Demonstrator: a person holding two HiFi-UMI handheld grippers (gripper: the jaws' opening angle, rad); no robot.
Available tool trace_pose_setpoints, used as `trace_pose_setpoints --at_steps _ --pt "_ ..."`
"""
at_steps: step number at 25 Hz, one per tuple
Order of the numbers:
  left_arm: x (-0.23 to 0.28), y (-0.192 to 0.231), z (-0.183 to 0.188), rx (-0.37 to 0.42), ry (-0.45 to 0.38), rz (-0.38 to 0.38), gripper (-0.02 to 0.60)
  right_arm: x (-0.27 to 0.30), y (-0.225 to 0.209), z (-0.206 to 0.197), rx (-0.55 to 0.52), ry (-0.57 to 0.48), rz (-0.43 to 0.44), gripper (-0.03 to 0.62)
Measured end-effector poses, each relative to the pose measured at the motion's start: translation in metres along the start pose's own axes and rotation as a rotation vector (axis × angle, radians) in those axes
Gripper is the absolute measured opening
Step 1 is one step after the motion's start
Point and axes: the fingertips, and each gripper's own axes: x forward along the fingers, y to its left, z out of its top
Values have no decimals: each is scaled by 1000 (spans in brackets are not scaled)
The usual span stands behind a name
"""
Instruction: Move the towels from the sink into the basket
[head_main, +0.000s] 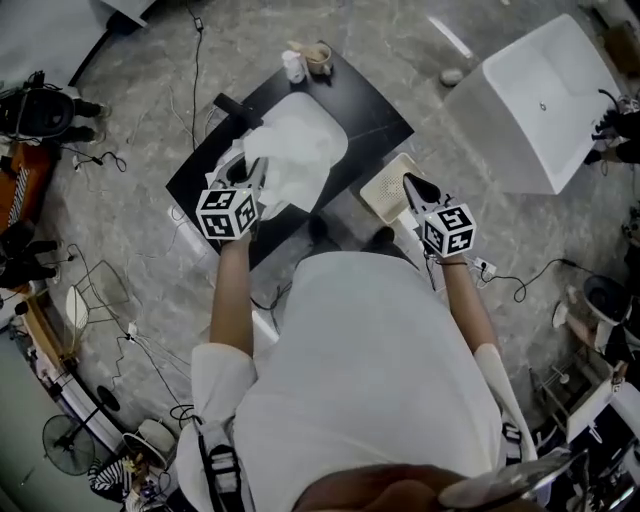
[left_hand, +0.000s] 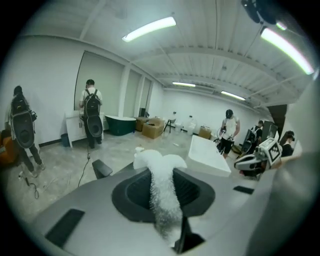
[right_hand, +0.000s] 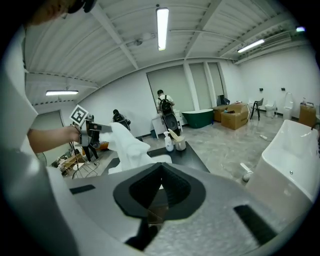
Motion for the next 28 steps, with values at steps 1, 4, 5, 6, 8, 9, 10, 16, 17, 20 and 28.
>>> trace_pose_setpoints --at_steps 1,4,5,6,8,9,10,16,17,20,28 --pt "-7 -8 14 5 -33 -18 74 -2 0 5 -13 -6 -4 -2" --pt "-24 -33 56 25 -126 -83 74 -8 2 23 -56 -35 -16 -2" --pt "-29 -42 69 30 -151 -107 74 -10 3 29 -70 -45 -19 -2" --pt "-33 -50 80 33 -173 -131 74 -12 4 35 -83 -55 -20 -2" --pt "-39 -67 102 37 -211 -181 74 -15 5 45 -97 -74 -23 -2" --pt "-40 -75 112 42 -227 -206 74 -17 4 49 -100 -83 -28 -2" --pt "-41 -84 121 49 -240 -231 74 -20 1 52 -100 -92 -35 -2" --pt "-41 -147 157 140 -258 -403 74 -53 -12 62 -66 -139 -135 -2" --pt "-38 -159 158 151 -253 -431 74 -60 -16 61 -58 -148 -155 -2" --pt "-18 -199 152 181 -224 -517 74 -86 -35 49 -23 -166 -221 -2" --pt "29 -317 118 240 -107 -780 74 -182 -75 -13 113 -183 -460 -2"
